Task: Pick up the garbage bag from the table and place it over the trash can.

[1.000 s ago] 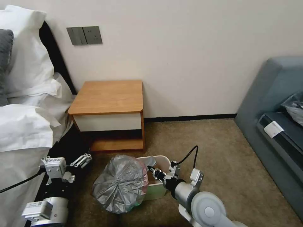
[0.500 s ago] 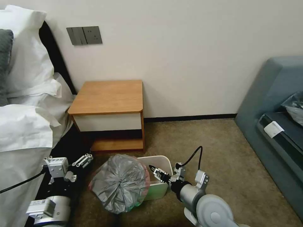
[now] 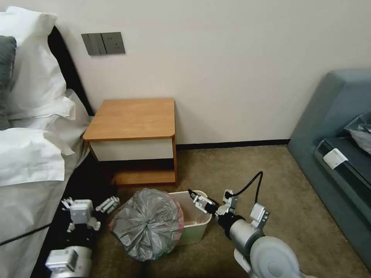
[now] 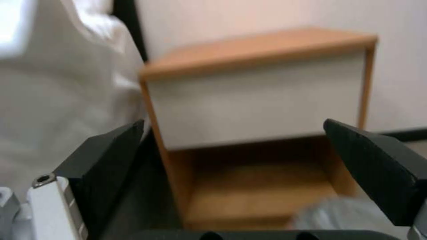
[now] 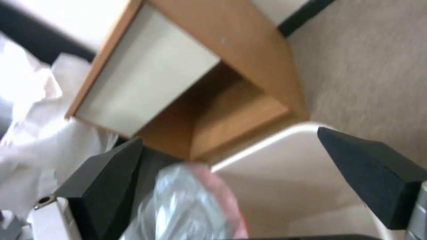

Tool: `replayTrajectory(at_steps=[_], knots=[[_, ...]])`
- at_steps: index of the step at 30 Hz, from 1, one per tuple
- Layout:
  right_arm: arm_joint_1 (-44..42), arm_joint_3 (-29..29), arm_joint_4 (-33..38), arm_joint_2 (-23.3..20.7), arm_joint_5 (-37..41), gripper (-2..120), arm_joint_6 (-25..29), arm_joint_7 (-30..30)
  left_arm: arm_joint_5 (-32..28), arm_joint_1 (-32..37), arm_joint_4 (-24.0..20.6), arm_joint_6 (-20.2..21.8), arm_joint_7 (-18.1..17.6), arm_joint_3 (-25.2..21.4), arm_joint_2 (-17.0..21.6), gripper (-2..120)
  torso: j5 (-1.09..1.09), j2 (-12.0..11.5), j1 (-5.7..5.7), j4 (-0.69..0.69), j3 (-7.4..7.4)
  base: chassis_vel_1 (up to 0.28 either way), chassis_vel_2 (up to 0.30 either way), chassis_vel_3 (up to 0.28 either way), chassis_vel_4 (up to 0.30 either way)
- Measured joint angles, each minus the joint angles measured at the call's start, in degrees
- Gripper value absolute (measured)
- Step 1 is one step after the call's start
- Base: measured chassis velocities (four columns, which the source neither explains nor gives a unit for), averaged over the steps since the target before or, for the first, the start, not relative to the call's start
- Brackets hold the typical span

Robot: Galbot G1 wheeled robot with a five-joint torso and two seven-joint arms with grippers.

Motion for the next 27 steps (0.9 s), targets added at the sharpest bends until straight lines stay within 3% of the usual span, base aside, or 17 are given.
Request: replayTrajectory(at_steps=[5, 14, 27], knots=[[-0.5, 3.34, -0.22, 0.89, 0.2, 100, -0.04, -0.11, -1.28, -0.16, 2.11, 2.79, -2.13, 3.96, 0.23, 100, 0.0, 0.0, 0.0, 0.0, 0.0, 0.0, 0.0, 0.0, 0.0], [-4.0, 8.16, 0.32, 1.54, 0.32, 100, -0.09, -0.53, -2.98, -1.03, 4.03, 11.91, -12.09, 11.13, 1.12, 100, 0.0, 0.0, 0.0, 0.0, 0.0, 0.0, 0.0, 0.0, 0.0], [-5.21, 7.24, -0.24, 4.1, -1.73, 100, -0.06, -0.51, -12.78, -1.44, 0.8, 18.08, -15.3, 11.76, 3.21, 100, 0.0, 0.0, 0.0, 0.0, 0.0, 0.0, 0.0, 0.0, 0.0]])
